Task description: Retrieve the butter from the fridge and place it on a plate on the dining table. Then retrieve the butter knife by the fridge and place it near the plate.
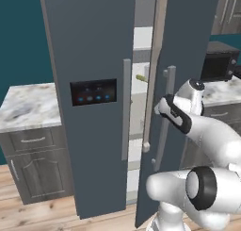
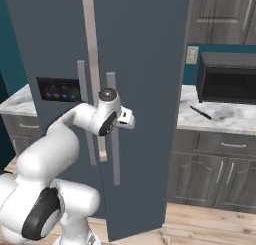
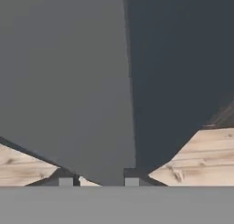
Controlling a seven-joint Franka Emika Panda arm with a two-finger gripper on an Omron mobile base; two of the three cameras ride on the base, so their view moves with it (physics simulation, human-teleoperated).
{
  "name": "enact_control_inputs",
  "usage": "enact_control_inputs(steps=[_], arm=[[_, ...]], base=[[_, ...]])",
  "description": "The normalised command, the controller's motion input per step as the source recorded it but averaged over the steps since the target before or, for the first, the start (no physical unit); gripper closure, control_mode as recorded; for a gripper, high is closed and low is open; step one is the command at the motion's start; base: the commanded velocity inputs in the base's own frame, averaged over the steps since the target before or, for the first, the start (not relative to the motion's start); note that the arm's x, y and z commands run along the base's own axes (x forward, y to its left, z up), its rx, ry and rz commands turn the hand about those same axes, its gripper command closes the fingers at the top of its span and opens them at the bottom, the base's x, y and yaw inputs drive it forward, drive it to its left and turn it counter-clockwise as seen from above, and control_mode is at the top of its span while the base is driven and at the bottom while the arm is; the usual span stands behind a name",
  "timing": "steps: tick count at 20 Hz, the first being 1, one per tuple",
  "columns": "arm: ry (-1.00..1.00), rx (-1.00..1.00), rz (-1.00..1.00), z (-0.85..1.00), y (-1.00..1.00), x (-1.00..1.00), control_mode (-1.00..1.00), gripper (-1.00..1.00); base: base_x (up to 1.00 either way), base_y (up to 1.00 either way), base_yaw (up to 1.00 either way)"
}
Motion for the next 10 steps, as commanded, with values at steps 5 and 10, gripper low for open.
enact_control_inputs(steps=[5, 10], arm=[[0.04, 0.35, 0.0, 0.11, -1.0, -1.0, -1.0, 1.0], [0.16, 0.31, 0.0, 0.22, -0.91, -0.91, -1.0, 1.0]], base=[[0.0, 0.0, 0.0], [0.0, 0.0, 0.0]])
